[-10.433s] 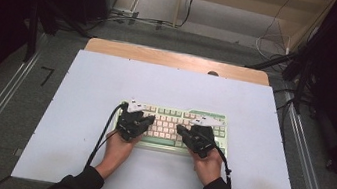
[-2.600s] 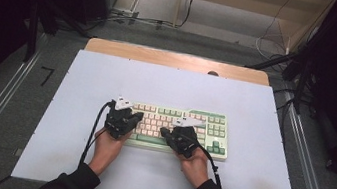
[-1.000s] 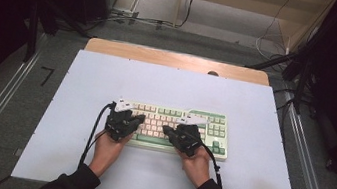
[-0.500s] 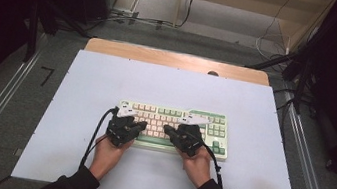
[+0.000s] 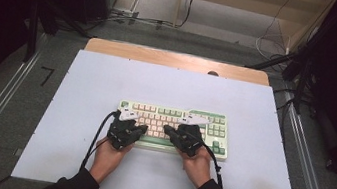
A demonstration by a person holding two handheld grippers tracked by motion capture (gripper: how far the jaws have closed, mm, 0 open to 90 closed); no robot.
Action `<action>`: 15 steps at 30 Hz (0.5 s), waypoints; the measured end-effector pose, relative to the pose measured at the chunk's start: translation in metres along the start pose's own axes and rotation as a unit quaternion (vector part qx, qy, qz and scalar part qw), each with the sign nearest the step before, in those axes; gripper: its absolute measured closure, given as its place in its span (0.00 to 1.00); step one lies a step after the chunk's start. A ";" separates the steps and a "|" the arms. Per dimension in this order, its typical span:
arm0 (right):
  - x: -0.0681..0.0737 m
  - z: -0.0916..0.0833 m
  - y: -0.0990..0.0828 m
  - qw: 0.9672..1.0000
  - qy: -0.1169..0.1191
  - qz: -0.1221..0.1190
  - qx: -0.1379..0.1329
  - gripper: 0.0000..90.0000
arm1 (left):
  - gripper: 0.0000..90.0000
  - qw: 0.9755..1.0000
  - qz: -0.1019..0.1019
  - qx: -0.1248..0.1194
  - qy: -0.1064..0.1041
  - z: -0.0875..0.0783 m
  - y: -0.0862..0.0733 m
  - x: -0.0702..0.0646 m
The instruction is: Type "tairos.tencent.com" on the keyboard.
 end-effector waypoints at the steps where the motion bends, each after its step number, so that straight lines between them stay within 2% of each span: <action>1: 0.000 0.000 0.000 1.000 0.000 -0.001 0.000 0.97 | 1.00 1.000 0.000 0.001 0.000 0.000 0.000 0.000; 11: 0.000 0.000 0.000 1.000 -0.001 -0.001 0.001 0.97 | 1.00 1.000 0.006 0.005 0.005 0.003 -0.003 -0.001; 15: 0.000 -0.001 0.000 1.000 -0.001 -0.001 0.000 0.97 | 1.00 1.000 0.001 0.003 0.002 0.002 -0.002 -0.001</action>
Point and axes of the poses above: each handheld gripper's, and its own axes: z roughly forward along the jaws, y roughly out of its top, x roughly to its left, the point moved 8 cm from there along z, roughly forward along the jaws, and after that the axes turned 11 degrees about y, right-handed, at the moved point
